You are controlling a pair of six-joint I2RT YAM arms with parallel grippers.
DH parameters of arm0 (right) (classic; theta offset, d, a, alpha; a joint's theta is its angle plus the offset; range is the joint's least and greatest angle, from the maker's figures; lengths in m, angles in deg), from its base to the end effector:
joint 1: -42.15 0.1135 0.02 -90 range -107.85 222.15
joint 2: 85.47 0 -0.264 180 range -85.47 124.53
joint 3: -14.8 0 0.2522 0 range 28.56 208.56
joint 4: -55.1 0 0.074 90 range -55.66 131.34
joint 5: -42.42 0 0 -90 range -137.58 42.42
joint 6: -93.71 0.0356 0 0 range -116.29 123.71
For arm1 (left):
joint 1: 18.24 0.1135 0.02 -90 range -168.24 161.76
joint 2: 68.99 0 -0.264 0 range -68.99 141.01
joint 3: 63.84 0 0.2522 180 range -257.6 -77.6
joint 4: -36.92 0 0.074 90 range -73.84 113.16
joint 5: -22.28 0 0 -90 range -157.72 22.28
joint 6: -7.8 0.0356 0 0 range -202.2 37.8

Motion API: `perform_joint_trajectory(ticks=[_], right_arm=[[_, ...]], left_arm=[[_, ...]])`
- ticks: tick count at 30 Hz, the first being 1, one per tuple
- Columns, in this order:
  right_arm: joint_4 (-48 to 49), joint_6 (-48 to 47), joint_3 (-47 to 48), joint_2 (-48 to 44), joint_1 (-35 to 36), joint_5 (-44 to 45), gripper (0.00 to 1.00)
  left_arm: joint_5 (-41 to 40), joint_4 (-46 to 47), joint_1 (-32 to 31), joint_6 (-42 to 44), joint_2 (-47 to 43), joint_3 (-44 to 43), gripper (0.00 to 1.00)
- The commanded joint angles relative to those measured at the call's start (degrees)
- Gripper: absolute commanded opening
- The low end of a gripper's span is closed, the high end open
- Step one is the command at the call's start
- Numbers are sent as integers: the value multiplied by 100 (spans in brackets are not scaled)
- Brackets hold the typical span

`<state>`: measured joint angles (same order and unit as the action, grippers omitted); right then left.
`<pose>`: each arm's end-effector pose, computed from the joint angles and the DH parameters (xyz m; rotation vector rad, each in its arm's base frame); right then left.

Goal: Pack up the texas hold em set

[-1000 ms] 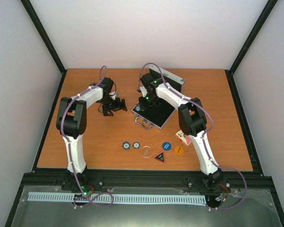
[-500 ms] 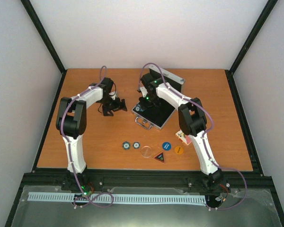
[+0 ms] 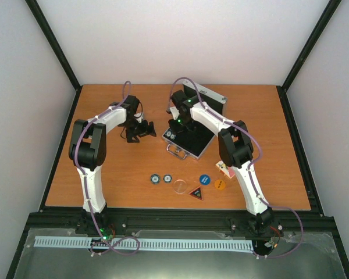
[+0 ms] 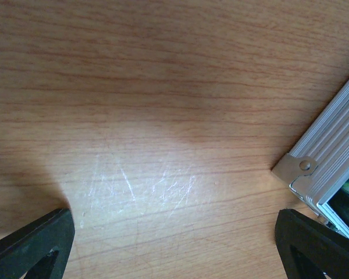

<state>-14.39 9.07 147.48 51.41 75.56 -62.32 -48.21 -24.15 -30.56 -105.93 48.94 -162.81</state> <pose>0.4079 0.2799 0.1714 -0.7597 2.8180 0.4948 0.3890 -0.0971 0.1589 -0.2559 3.0179 -0.5768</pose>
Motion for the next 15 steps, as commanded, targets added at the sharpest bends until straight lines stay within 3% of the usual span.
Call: perform_joint_trajectory(ticks=[1, 15], right_arm=[[-89, 0, 187, -95, 69, -29, 6], [-126, -202, 289, -148, 65, 569, 3]], left_arm=[[-354, -21, 63, 68, 194, 161, 98], [-342, 2, 63, 65, 194, 188, 98]])
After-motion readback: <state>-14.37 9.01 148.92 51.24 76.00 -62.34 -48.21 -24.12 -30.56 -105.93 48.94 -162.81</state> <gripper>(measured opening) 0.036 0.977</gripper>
